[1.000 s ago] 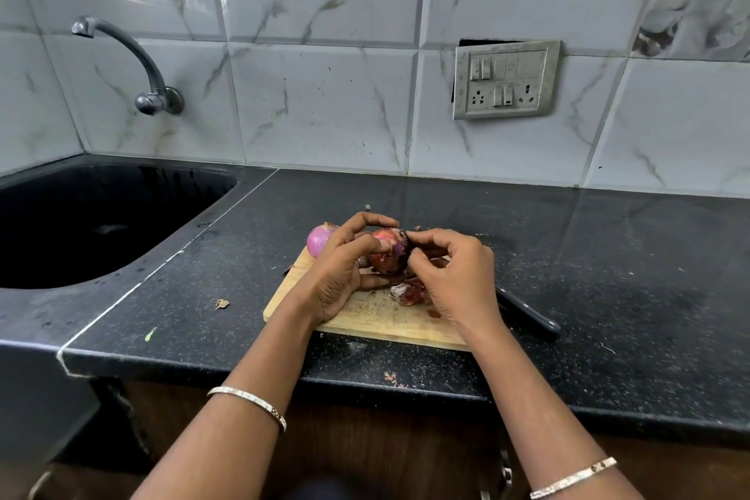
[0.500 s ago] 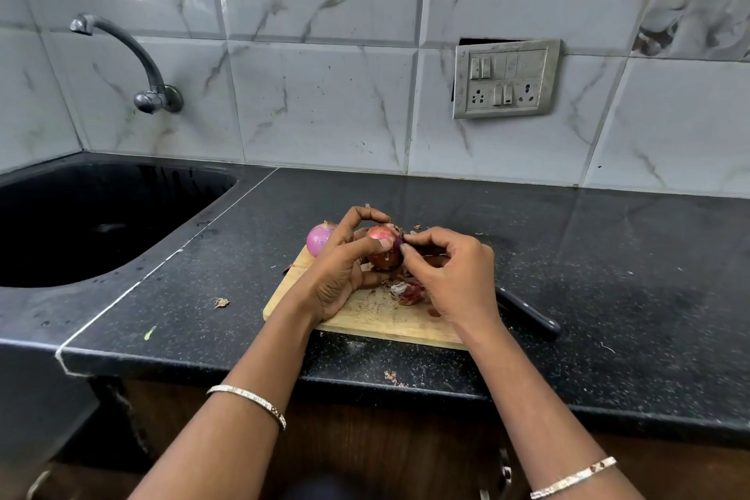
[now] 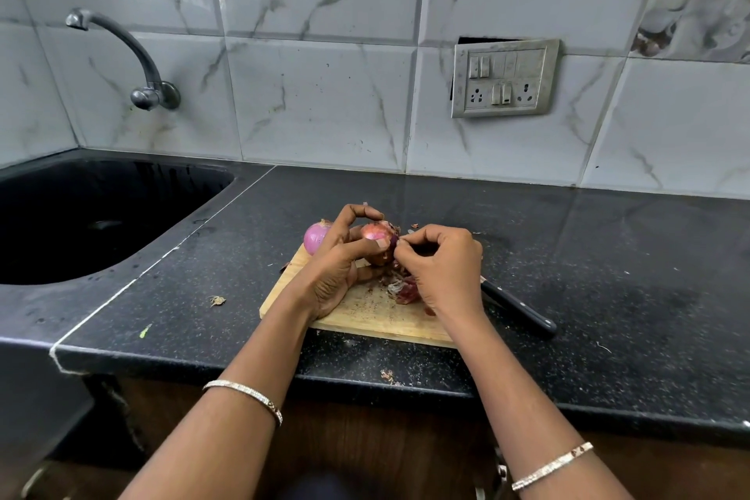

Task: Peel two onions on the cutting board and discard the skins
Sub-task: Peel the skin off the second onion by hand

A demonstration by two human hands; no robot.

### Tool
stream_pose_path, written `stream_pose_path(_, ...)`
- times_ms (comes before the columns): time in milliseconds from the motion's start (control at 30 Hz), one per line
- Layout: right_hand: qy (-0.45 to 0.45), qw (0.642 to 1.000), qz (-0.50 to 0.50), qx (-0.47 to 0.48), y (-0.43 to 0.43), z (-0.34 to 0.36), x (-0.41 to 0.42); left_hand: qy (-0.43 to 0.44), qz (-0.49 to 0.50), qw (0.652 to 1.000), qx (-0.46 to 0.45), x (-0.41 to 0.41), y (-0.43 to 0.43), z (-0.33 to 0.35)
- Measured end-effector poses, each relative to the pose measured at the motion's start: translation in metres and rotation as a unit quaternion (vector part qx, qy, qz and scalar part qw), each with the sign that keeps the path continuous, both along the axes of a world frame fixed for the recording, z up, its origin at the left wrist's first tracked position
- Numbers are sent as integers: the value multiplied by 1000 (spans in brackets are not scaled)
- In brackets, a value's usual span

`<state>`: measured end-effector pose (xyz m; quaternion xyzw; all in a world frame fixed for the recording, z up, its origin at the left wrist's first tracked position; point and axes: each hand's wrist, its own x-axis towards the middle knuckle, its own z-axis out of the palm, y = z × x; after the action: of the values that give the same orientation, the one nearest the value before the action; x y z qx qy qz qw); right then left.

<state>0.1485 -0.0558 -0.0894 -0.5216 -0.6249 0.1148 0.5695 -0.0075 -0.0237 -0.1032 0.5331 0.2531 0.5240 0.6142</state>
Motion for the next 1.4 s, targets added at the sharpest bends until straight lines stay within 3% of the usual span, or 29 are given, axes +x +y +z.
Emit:
stream_pose_path(433,-109,993,4,39,7,2,7,-20,11,999,-27,1,-3,3)
stream_pose_path(1133,-51,993,-99,44,8,-4,21,-34,10,997,-63,3,-6,6)
stream_pose_path(1400,-77,996,-39,-5,3,-4,18,-30,32,996,-72,4,-8,9)
